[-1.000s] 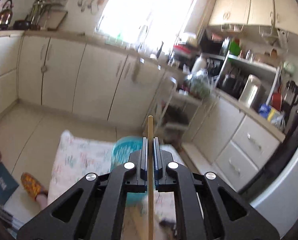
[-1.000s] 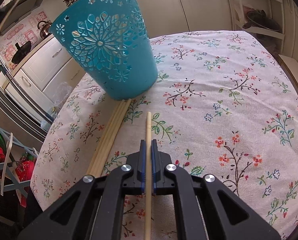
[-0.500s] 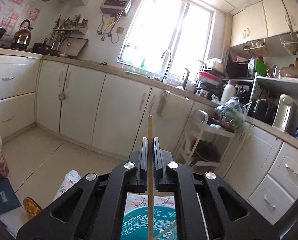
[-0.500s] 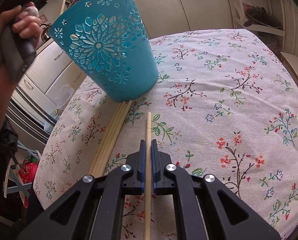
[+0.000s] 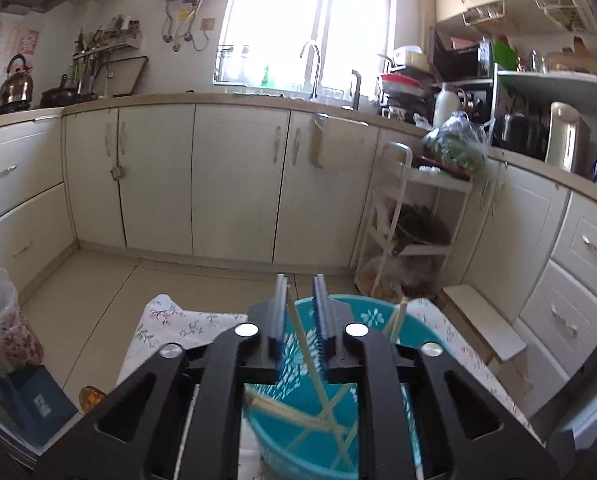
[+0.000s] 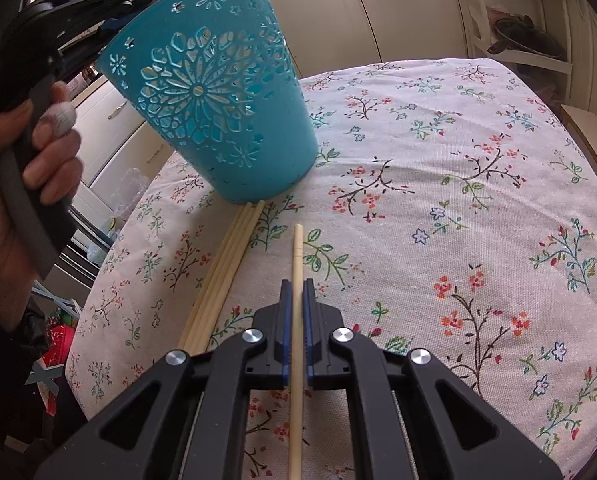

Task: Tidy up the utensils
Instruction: 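Lift the stick over the teal basket and release it with the left gripper, then lift the held stick over the teal basket and release it with the right gripper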

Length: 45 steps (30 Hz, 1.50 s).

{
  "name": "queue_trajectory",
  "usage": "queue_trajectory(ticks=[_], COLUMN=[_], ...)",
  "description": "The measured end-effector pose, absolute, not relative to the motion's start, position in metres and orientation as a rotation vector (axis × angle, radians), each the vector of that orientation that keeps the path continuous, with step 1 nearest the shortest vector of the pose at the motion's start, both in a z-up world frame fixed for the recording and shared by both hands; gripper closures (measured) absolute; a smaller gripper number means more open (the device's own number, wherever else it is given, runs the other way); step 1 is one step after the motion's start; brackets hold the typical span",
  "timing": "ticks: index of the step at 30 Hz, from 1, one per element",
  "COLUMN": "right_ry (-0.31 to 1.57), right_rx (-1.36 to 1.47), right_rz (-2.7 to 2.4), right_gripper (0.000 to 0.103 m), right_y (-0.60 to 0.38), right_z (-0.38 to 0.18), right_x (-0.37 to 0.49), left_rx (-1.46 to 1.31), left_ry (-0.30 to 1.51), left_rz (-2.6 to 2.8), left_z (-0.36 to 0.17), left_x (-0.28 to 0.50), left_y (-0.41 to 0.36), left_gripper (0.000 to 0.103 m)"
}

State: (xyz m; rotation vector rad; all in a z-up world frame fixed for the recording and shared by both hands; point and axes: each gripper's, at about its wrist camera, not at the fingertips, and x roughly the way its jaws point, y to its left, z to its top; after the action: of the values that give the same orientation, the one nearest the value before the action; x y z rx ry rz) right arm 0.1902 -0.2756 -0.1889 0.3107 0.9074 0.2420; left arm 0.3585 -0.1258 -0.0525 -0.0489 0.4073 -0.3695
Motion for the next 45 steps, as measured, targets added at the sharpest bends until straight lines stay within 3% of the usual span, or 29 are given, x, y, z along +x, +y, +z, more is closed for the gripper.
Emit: queue_trajectory(ticks=[2, 7, 10, 18, 23, 27, 33, 45], right_ry=[0.906, 0.896, 0.829, 0.473, 0.288, 0.215, 0.302, 0.411], right_rx=[0.273, 0.232, 0.340, 0.561, 0.567, 0.576, 0.584, 0.395], right_rz=[0.227, 0.228, 0.279, 0.423, 0.445, 0.354, 0.185, 0.184], right_gripper=[0.097, 0.097, 0.097, 0.097, 0.097, 0.097, 0.097, 0.097], right_y=[-0.270, -0.264, -0.277, -0.295, -0.281, -0.268, -0.267, -0.243], right_z=[-0.187, -0.184, -0.175, -0.068, -0.002, 0.012, -0.011, -0.019], right_x=[0.190, 0.188, 0.177, 0.173, 0.226, 0.280, 0.326, 0.320], left_rx=[-0.042, -0.105, -0.184, -0.272, -0.293, -0.336, -0.364, -0.404], left_ry=[0.397, 0.339, 0.369, 0.707, 0.749, 0.763, 0.766, 0.763], left_rz=[-0.359, -0.295, -0.237, -0.177, -0.195, -0.194, -0.209, -0.217], left_z=[-0.047, -0.025, -0.040, -0.164, -0.178, -0.179, -0.180, -0.183], left_x=[0.347, 0.312, 0.290, 0.282, 0.281, 0.286, 0.290, 0.290], left_y=[-0.117, -0.073, -0.038, -0.015, -0.017, -0.013, -0.013, -0.010], left_gripper=[0.063, 0.039, 0.025, 0.025, 0.025, 0.025, 0.025, 0.025])
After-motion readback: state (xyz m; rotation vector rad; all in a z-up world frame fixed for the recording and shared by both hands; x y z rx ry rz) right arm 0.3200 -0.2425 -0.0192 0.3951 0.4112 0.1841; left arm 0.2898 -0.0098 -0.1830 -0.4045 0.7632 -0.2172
